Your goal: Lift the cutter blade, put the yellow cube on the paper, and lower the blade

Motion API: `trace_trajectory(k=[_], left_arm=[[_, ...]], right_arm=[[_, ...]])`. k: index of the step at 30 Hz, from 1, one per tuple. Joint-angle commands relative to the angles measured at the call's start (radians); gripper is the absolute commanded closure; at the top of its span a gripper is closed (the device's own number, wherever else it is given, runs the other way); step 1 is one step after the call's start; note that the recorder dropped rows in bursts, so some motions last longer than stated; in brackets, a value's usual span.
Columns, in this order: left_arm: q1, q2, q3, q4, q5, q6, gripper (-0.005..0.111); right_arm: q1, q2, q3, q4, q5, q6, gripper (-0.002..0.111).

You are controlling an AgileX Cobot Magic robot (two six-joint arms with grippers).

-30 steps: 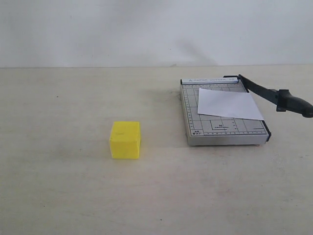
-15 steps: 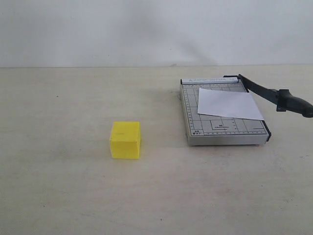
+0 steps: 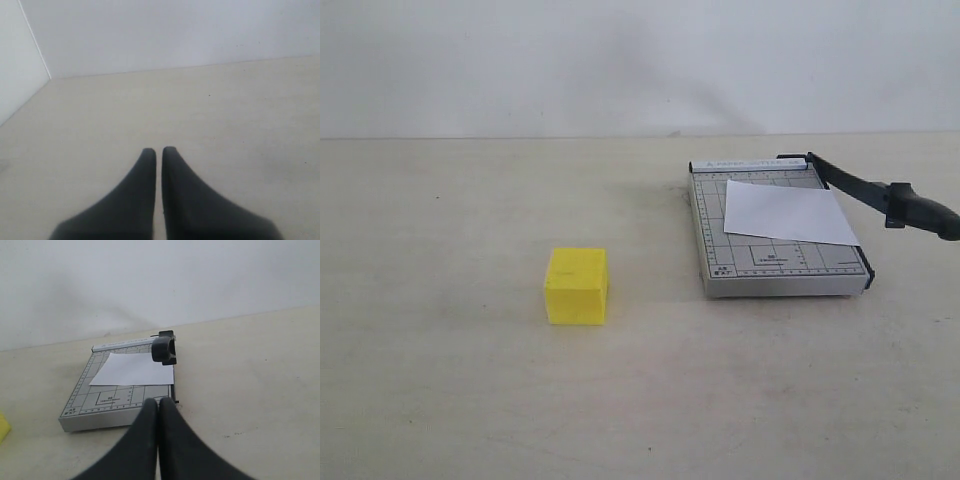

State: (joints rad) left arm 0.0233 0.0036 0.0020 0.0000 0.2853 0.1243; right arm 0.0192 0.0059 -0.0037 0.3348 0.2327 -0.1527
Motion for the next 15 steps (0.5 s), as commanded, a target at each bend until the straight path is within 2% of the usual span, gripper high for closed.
trace_trajectory(k=[1, 15], left_arm=[[0.001, -0.004, -0.002, 0.000, -0.007, -0.005, 0.102], [0.001, -0.004, -0.002, 0.000, -0.005, -0.005, 0.102]], right_arm=[[0.000, -0.006, 0.004, -0.012, 0.031, 0.023, 0.108], [0.000, -0.006, 0.004, -0.005, 0.028, 0.023, 0.108]])
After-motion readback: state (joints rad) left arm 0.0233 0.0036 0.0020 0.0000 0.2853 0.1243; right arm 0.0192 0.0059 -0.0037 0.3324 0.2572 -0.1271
